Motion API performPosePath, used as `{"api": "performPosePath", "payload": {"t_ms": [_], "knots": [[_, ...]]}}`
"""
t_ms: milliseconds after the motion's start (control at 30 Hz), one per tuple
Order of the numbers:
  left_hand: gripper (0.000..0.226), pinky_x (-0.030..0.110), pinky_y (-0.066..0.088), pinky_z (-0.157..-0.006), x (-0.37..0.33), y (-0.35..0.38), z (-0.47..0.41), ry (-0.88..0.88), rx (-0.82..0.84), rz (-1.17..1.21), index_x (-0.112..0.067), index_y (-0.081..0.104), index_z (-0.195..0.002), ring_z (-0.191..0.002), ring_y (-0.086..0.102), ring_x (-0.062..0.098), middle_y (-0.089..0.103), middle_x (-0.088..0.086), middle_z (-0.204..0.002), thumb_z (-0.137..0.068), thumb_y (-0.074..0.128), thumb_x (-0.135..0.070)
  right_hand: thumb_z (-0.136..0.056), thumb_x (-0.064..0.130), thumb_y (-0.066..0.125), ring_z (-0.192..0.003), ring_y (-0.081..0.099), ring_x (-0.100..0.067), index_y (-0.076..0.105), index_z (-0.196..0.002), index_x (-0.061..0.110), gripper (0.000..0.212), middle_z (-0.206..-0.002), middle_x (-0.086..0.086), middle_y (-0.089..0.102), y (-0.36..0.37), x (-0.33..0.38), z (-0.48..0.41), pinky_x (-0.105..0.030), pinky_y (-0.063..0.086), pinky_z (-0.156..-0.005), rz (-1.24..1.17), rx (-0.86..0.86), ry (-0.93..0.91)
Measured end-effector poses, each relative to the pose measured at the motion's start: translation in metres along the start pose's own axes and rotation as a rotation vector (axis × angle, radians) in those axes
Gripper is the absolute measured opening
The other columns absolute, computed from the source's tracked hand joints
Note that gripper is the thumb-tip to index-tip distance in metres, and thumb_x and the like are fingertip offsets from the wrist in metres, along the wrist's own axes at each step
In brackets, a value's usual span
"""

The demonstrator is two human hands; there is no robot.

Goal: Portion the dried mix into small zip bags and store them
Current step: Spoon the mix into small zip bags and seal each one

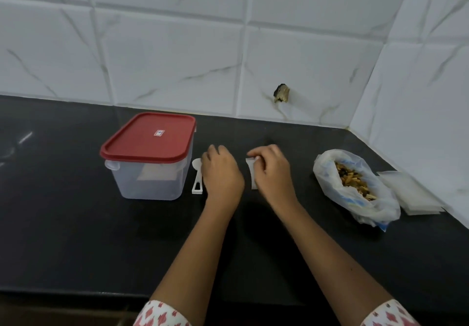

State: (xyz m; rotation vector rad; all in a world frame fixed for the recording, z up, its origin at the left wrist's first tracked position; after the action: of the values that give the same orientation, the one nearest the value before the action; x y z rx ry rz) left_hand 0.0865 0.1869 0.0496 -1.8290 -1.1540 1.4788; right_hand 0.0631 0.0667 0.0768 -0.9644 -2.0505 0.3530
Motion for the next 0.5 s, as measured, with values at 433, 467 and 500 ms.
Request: {"api": "performPosePath", "payload": {"t_ms": [433, 467, 500], "knots": [[0.035, 0.033, 0.042, -0.096, 0.037, 0.008, 0.003, -0.118, 0.031, 0.133, 0.004, 0.041, -0.128, -0.115, 0.052, 0.028, 0.052, 0.017, -0.126, -0.094, 0.042, -0.006, -0.096, 0.017, 0.041, -0.092, 0.061, -0.020, 0.066, -0.106, 0.004, 0.029, -0.114, -0.015, 0.066, 0.103, 0.006, 0.033, -0.031, 0.048, -0.085, -0.936, 0.468, 0.883], [0.040, 0.033, 0.043, -0.095, 0.034, 0.003, 0.006, -0.142, 0.007, 0.234, 0.002, 0.036, -0.134, -0.116, 0.053, 0.028, 0.052, 0.017, -0.128, -0.095, 0.041, -0.006, -0.096, 0.016, 0.043, -0.093, 0.062, -0.021, 0.066, -0.106, 0.004, 0.028, -0.113, -0.015, 0.066, 0.099, 0.005, 0.031, -0.033, 0.049, -0.086, -0.932, 0.457, 0.874], [0.047, 0.031, 0.042, -0.095, 0.031, -0.003, 0.009, -0.162, -0.009, 0.325, -0.001, 0.027, -0.141, -0.119, 0.052, 0.027, 0.050, 0.017, -0.132, -0.096, 0.039, -0.007, -0.094, 0.015, 0.045, -0.092, 0.063, -0.022, 0.066, -0.106, 0.003, 0.027, -0.113, -0.017, 0.066, 0.095, 0.005, 0.029, -0.033, 0.050, -0.085, -0.933, 0.438, 0.862]]}}
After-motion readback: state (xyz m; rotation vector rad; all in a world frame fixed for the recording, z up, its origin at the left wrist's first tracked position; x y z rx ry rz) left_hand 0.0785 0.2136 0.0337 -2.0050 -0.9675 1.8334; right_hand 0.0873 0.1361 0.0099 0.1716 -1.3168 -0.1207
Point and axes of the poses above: each hand's wrist, its own z-axis away from the middle knuckle, its own y-axis out of the palm, x = y × z, the point moved 10 cm from there along -z, towards the middle knuckle
